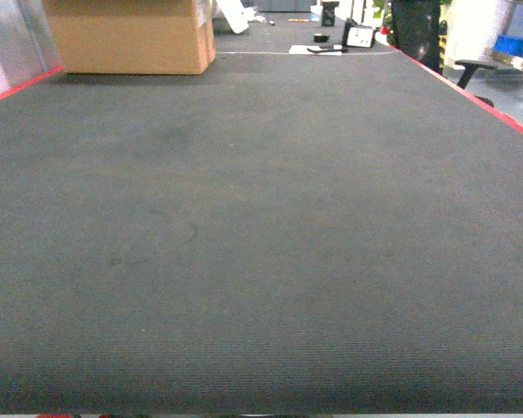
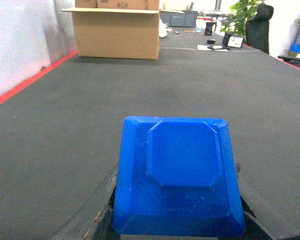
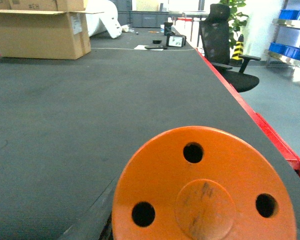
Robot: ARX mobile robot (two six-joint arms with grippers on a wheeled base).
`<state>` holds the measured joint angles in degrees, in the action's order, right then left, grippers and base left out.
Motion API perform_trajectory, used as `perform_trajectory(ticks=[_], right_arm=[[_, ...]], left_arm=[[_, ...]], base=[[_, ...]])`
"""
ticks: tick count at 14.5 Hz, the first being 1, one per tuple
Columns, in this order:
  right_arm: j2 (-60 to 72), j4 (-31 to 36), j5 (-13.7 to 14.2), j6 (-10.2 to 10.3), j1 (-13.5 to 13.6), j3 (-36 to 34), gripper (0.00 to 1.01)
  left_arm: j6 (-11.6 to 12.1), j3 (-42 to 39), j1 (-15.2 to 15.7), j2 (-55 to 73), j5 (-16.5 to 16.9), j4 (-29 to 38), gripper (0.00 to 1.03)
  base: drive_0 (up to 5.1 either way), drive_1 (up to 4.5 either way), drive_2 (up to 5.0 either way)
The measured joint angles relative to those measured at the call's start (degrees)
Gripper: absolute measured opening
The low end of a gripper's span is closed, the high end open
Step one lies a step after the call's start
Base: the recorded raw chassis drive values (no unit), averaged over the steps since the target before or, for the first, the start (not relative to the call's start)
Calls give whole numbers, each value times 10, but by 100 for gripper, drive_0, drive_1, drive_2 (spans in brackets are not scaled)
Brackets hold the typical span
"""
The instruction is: Sort blue parts and orange caps into right shelf containers
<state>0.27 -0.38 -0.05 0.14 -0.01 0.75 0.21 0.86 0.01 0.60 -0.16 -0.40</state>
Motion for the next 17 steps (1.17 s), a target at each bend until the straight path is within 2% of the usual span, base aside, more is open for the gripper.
perform_trajectory(ticks=[17], right_arm=[[0,0,0,0,0,0,46]], left_arm=[[0,0,0,0,1,0,43]], base=[[-161,-161,-161]])
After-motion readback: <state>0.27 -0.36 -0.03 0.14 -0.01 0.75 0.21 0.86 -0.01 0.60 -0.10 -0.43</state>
